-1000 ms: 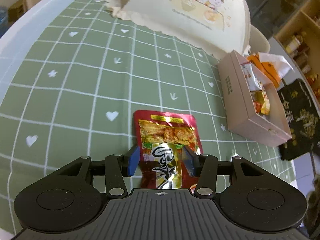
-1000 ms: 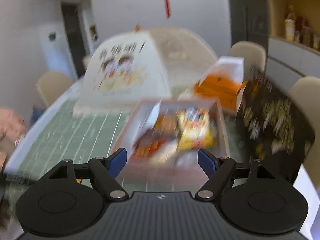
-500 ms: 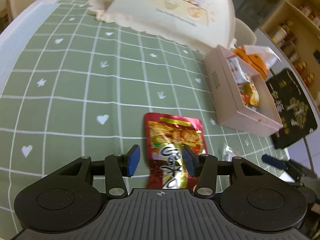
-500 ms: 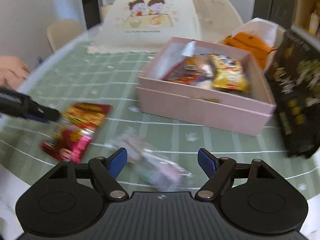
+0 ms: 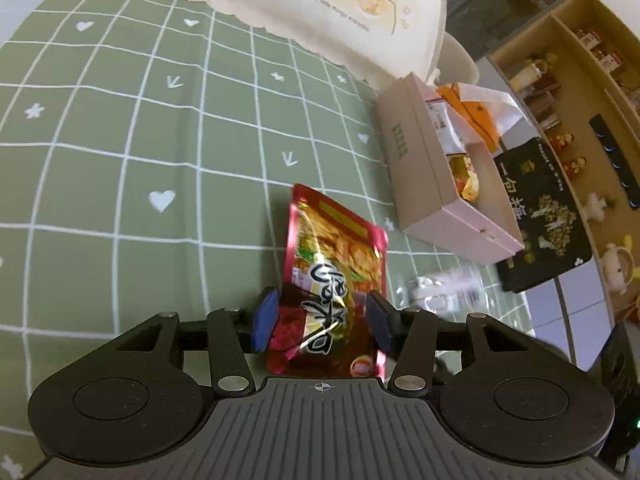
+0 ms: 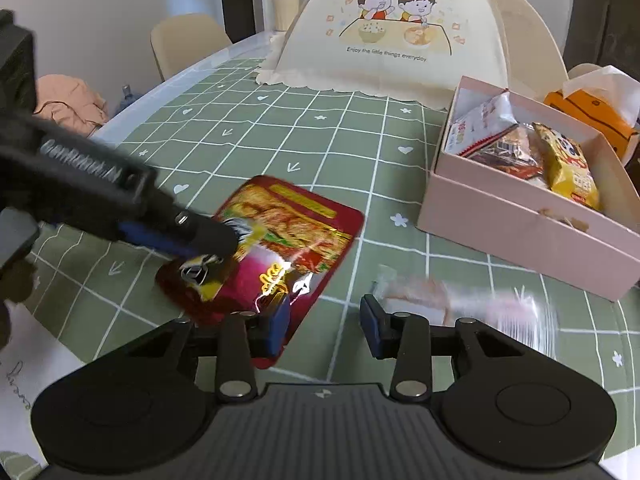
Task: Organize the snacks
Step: 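Grasp the clear wrapped packet with the right gripper while the left holds the red packet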
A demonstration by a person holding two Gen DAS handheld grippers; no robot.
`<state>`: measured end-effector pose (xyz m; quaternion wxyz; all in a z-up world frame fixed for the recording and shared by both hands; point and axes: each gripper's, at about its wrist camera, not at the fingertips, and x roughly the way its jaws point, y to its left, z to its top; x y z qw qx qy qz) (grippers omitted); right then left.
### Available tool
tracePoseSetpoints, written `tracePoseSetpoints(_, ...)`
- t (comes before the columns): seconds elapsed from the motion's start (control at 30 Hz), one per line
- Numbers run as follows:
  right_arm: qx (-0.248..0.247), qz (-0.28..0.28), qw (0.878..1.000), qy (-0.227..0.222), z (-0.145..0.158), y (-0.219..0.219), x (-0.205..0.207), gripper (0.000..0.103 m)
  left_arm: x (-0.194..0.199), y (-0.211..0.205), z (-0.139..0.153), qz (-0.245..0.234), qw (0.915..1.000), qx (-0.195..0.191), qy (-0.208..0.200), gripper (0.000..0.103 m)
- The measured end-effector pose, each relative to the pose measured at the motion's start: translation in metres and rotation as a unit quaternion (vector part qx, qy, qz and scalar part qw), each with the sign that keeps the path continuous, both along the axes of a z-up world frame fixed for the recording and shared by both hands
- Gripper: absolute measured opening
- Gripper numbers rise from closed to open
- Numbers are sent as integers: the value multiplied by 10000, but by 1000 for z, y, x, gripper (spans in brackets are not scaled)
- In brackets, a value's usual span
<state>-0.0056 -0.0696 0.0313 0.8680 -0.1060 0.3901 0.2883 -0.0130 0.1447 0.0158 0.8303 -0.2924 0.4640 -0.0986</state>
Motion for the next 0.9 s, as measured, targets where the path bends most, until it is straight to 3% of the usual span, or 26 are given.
tracePoseSetpoints(0.13,-30,-73,10000,-13,1,-10,-7,38,-5,-15,22,-384,9988,-44,-289,54)
tracePoseSetpoints(0.23,52,-139,9999,61,0,-21,-10,36,-10,-22,36,-817,9932,-568,-597,51)
tracePoseSetpoints(0.3,98,-146,9998,73,0,-26,-13,36,-6,-31,35,-1094,9890,-817,-574,44)
tracePoseSetpoints(0.43,8,-107,9999,1,-2,-29,-21,36,10,-57,15,-998,9947,-36,-243,42)
tracePoseSetpoints(0.47,-12,-98,10000,-14,-2,-30,-22,36,13,-60,10,-940,9954,30,-193,44)
tracePoseSetpoints(0.53,-43,-77,9999,-46,-2,-32,-24,36,19,-66,3,-849,9960,230,-152,40)
tracePoseSetpoints(0.6,-71,-71,9999,-71,-3,-35,-26,36,22,-71,1,-816,9956,440,-156,31)
tracePoseSetpoints(0.7,-102,-134,9998,-49,1,-45,-27,36,18,-69,1,-752,9961,439,-173,30)
tracePoseSetpoints(0.77,-13,-341,9994,-57,9,-58,-22,45,12,-64,3,-706,9963,461,-172,29)
tracePoseSetpoints(0.83,113,-554,9983,-127,16,-72,-11,65,5,-65,6,-622,9963,561,-207,28)
tracePoseSetpoints(0.9,115,-811,9964,-203,19,-86,6,67,-7,-60,13,-491,9962,667,-263,27)
